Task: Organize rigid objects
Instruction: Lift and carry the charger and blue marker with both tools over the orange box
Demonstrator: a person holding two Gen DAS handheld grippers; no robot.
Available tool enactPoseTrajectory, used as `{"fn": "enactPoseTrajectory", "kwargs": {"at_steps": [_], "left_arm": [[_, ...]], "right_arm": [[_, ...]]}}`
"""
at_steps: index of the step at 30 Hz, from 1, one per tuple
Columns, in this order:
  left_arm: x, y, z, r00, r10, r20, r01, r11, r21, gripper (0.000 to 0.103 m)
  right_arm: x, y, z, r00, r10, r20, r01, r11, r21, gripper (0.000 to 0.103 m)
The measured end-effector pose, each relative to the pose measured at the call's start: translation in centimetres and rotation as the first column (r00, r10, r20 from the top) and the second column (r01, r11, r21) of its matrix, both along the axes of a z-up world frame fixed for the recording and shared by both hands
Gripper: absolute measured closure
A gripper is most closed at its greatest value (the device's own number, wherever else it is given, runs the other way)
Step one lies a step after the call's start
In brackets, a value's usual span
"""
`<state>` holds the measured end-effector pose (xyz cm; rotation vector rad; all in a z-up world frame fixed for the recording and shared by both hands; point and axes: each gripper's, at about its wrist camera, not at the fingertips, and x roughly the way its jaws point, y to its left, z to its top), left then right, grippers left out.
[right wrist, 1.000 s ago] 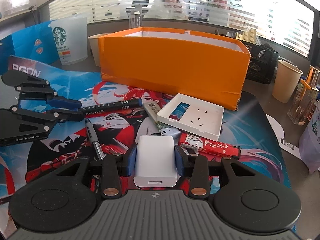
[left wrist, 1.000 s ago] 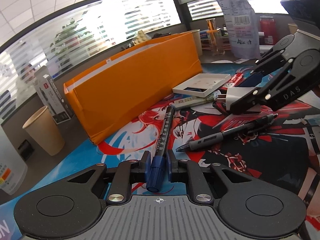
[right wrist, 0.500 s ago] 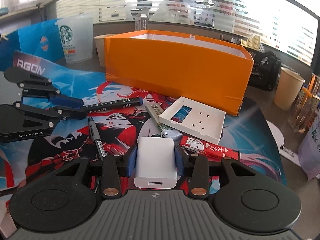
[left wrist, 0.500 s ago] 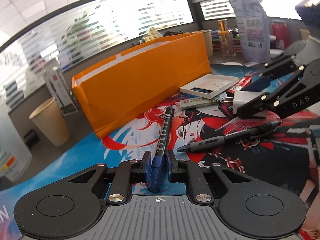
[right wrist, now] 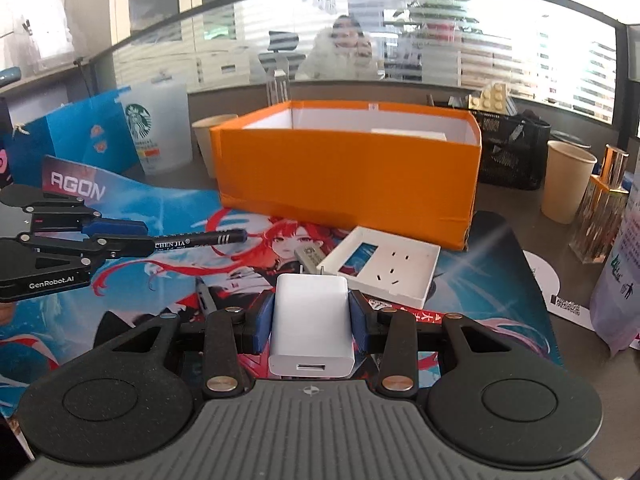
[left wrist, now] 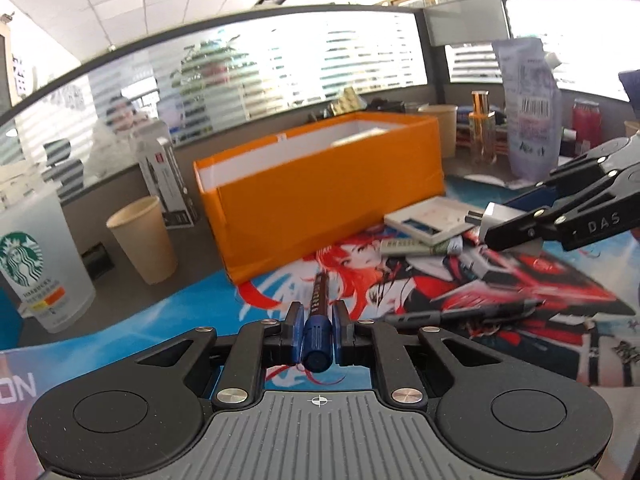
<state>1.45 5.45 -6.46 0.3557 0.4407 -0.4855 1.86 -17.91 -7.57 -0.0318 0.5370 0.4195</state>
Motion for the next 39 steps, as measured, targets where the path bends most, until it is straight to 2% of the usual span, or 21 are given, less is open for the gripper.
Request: {"fn": "enactPoseTrajectory", "kwargs": {"at_steps": [15,27,39], "left_arm": [[-1.8,-0.5,4.3,0.996,0.054,0.076,-0.046,0.993,-0.105,0.091],[-1.5,-1.3,6.3,0.993,0.074,0.096,-0.060,0.987,-0.148,0.091],[-0.2,-2.1,8.5,0.990,0.082,0.113,-0.060,0.981,-0.183,0.091]], "right_arm": [[-1.3,-1.3,3.0,0.994,-0.019,0.105,0.013,0.999,0.052,0.066],[-1.1,-1.5,5.3,0.984,-0.012,0.180,-0.003,0.997,0.078,0.066],[0.1,-2.0,6.3,0.977,-0.016,0.212,-0.004,0.996,0.094,0.066]]}}
